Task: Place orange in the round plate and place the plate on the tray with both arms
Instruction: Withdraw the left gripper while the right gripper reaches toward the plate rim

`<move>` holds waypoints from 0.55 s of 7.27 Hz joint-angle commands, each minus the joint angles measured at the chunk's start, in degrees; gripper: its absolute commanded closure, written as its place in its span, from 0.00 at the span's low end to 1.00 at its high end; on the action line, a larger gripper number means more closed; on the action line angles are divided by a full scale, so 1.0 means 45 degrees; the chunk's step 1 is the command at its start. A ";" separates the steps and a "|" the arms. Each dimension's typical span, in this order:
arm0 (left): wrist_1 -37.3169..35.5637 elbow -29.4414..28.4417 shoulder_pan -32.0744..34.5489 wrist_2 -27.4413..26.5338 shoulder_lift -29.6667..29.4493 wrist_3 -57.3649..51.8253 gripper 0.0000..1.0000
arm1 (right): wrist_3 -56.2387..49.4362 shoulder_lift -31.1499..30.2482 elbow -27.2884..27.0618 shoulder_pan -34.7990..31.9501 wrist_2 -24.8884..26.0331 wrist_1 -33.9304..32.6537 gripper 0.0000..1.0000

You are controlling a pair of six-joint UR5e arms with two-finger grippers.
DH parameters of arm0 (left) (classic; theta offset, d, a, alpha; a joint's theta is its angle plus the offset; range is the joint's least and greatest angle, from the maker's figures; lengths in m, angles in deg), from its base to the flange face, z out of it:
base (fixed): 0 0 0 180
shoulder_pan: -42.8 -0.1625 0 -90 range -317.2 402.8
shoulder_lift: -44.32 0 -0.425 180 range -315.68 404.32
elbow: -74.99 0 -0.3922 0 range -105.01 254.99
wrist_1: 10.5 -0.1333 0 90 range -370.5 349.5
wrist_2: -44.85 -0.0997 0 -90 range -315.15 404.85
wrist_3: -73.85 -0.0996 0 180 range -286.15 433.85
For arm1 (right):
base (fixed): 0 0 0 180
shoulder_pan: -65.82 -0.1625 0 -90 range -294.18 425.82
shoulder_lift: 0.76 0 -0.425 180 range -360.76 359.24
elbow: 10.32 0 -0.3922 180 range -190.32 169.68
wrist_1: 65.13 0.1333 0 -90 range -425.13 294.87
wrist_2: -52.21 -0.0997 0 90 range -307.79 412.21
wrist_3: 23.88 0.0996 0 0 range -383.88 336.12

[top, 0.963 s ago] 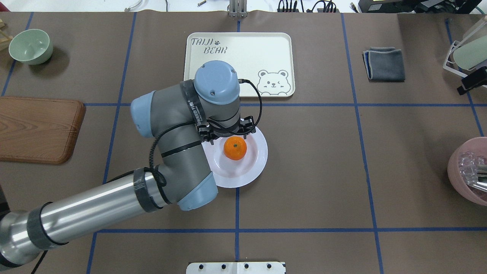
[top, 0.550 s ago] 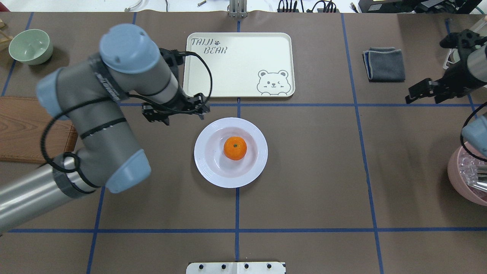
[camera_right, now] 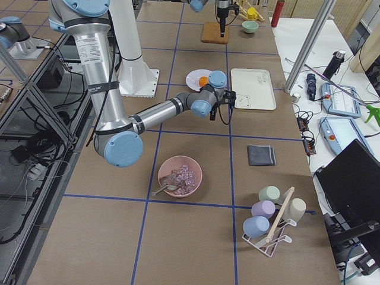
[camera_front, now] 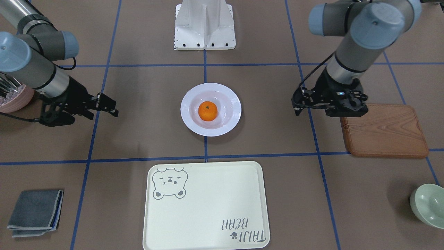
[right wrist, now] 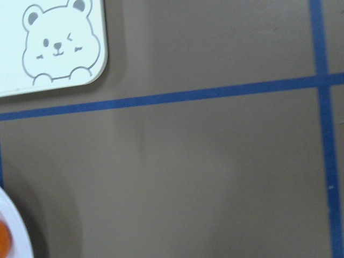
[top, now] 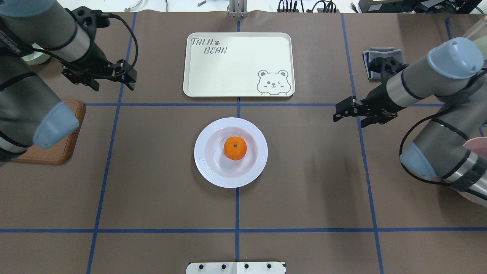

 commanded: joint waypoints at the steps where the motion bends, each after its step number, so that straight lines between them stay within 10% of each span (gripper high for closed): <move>1: -0.0118 -0.0175 0.1347 0.0493 0.0602 -0.2139 0.02 | 0.1300 0.1174 0.0358 0.1196 -0.0021 0.0544 0.01; 4: -0.0118 -0.0313 0.1409 0.0494 0.0603 -0.2164 0.02 | 0.4470 0.2053 0.3435 0.2017 -0.0022 0.7107 0.03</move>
